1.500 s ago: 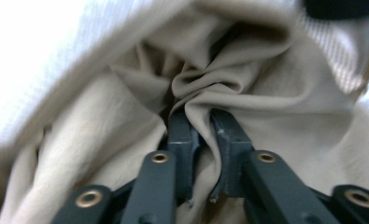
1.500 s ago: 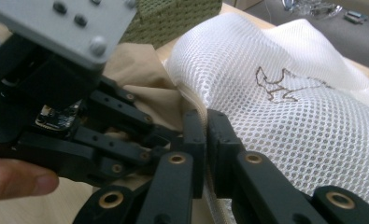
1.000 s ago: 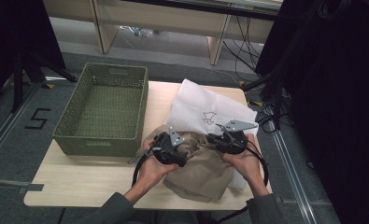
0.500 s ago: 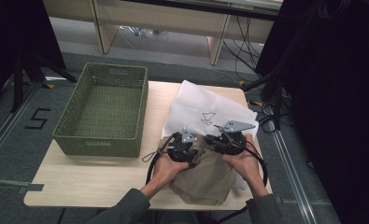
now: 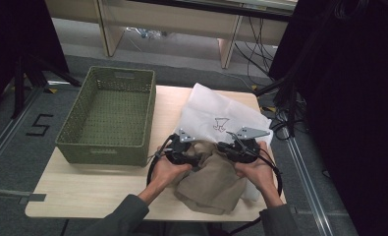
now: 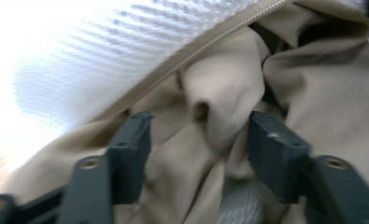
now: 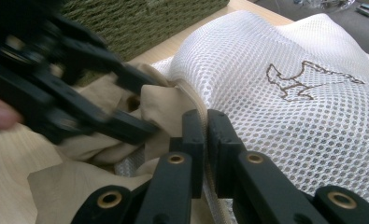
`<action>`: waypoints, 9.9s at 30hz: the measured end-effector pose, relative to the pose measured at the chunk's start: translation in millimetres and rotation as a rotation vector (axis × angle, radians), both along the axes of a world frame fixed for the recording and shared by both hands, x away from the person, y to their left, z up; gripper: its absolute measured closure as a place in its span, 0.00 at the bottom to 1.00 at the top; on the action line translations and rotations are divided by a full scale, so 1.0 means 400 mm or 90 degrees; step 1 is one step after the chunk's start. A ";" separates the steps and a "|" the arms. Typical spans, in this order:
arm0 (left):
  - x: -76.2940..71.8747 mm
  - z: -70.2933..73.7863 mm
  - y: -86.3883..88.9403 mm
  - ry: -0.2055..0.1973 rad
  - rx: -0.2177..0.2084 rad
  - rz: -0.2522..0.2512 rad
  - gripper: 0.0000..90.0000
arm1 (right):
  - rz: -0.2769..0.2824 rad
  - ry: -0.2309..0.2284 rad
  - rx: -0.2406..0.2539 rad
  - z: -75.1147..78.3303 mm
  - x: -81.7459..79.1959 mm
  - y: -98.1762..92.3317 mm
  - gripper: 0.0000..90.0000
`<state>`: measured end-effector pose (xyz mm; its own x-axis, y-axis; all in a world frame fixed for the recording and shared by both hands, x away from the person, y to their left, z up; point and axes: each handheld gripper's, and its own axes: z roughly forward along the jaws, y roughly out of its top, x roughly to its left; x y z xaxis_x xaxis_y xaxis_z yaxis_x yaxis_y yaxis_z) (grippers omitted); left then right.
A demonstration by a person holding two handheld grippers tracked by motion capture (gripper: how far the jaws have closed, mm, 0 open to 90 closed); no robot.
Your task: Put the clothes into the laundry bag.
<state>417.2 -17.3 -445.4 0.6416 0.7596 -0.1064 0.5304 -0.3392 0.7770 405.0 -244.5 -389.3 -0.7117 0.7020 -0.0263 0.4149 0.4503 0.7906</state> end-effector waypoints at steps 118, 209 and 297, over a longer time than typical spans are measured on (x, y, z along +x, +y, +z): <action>0.008 -0.055 -0.204 -0.065 0.063 -0.051 0.92 | 0.003 0.002 0.023 0.025 -0.014 -0.020 0.97; -0.030 -0.124 -0.077 0.059 -0.049 -0.083 0.39 | -0.013 0.045 0.014 -0.010 -0.011 -0.050 0.96; -0.044 -0.143 -0.183 0.012 0.017 -0.085 0.30 | -0.047 0.004 -0.096 -0.039 0.000 -0.046 0.98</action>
